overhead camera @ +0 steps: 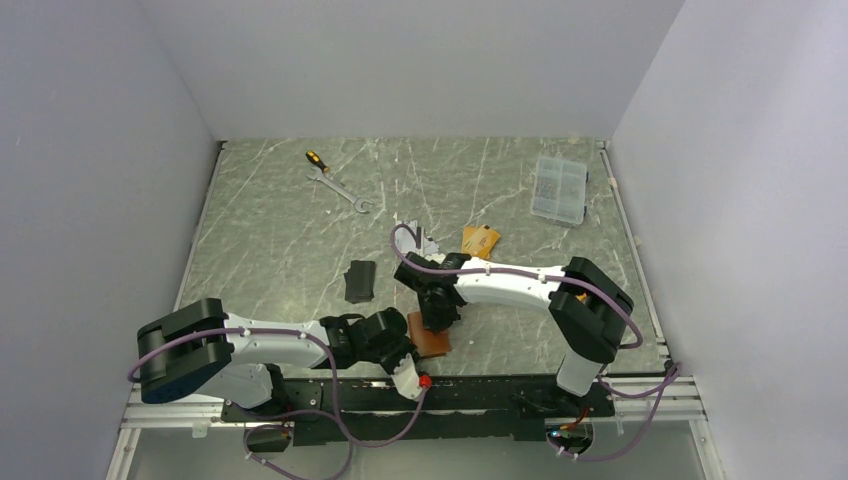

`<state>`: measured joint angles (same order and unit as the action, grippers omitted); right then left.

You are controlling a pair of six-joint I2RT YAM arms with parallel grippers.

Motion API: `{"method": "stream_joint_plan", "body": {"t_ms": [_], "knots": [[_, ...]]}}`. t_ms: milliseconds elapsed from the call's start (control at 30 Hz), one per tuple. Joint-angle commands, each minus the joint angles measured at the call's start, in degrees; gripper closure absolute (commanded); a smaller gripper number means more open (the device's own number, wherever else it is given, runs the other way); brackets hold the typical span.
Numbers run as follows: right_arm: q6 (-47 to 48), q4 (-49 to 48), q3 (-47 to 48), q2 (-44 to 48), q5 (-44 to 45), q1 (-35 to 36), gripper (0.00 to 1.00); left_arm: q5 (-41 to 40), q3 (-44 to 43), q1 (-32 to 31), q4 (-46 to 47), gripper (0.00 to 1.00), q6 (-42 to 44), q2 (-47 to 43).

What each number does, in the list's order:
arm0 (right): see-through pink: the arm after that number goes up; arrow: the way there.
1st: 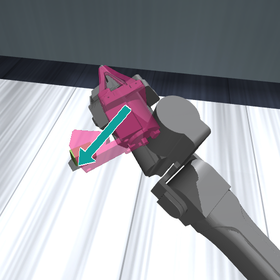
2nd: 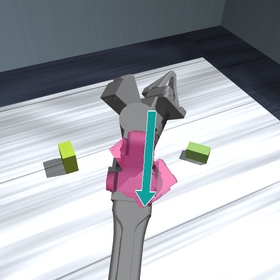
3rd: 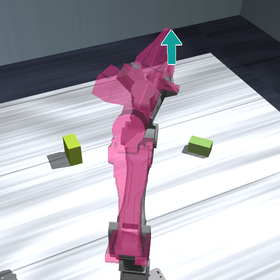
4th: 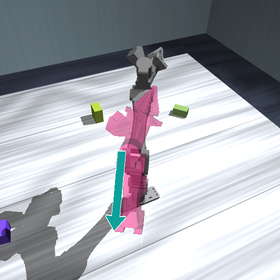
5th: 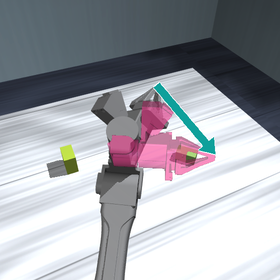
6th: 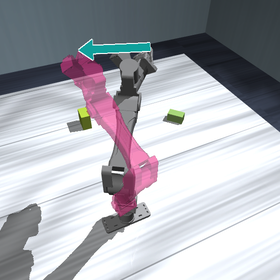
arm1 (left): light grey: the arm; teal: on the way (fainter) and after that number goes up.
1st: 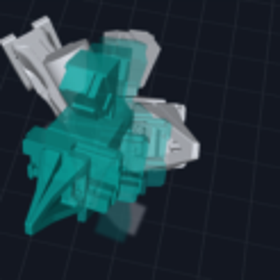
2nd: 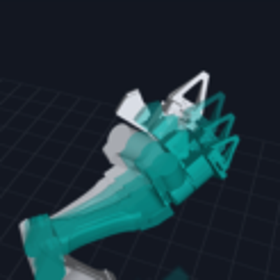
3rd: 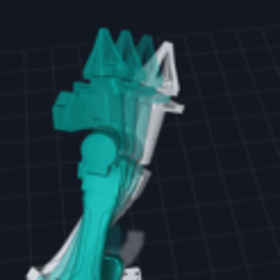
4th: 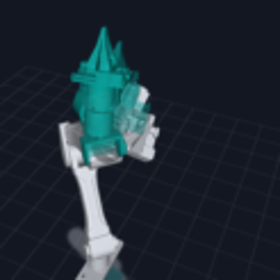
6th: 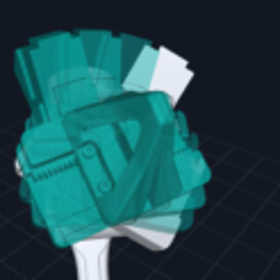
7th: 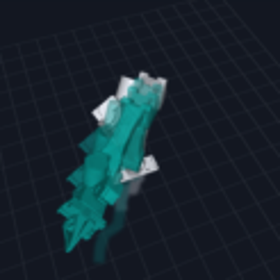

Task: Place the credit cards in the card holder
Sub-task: Close the card holder at the center of the board.

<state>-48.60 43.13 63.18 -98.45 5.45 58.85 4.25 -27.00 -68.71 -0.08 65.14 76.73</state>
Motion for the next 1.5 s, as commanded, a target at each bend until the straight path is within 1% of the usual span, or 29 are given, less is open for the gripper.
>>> {"method": "stream_joint_plan", "body": {"t_ms": [0, 267, 467, 767, 933, 1100, 1300, 1467], "knots": [[0.68, -4.88, -0.82, -2.12, -1.93, 0.04, 1.00, 1.35, -0.42, 0.41, -3.79, 0.87, -0.44, 1.05], [0.44, -4.39, -1.36, -2.55, -2.15, 0.54, 1.00, 1.51, -0.74, 0.81, -3.96, 0.88, -0.16, 1.19], [-0.99, -3.06, -1.03, -3.59, 0.17, 3.21, 1.00, 1.73, -1.10, 1.09, -4.14, 0.88, -0.23, 1.32], [-3.37, -4.04, -4.60, -4.21, 1.13, 4.30, 1.00, 1.40, -1.03, 1.70, -4.39, 0.88, -0.23, 0.81], [-4.09, -6.28, -7.13, -4.81, -0.34, 4.21, 1.00, 2.04, -1.47, 2.75, -5.24, 0.88, -0.54, 0.17], [-3.16, -7.58, -7.12, -6.19, -1.75, 3.27, 1.00, 2.43, -1.26, 3.29, -5.80, 0.88, -0.66, -0.57], [-0.62, -9.77, -7.45, -6.48, -5.03, -0.35, 1.00, 1.94, -0.86, 3.47, -6.62, 0.88, -0.64, -1.67], [1.82, -10.22, -6.40, -8.68, -9.41, -3.09, 1.00, 1.57, -2.91, 4.21, -11.40, 0.88, -0.93, -3.41]]}}
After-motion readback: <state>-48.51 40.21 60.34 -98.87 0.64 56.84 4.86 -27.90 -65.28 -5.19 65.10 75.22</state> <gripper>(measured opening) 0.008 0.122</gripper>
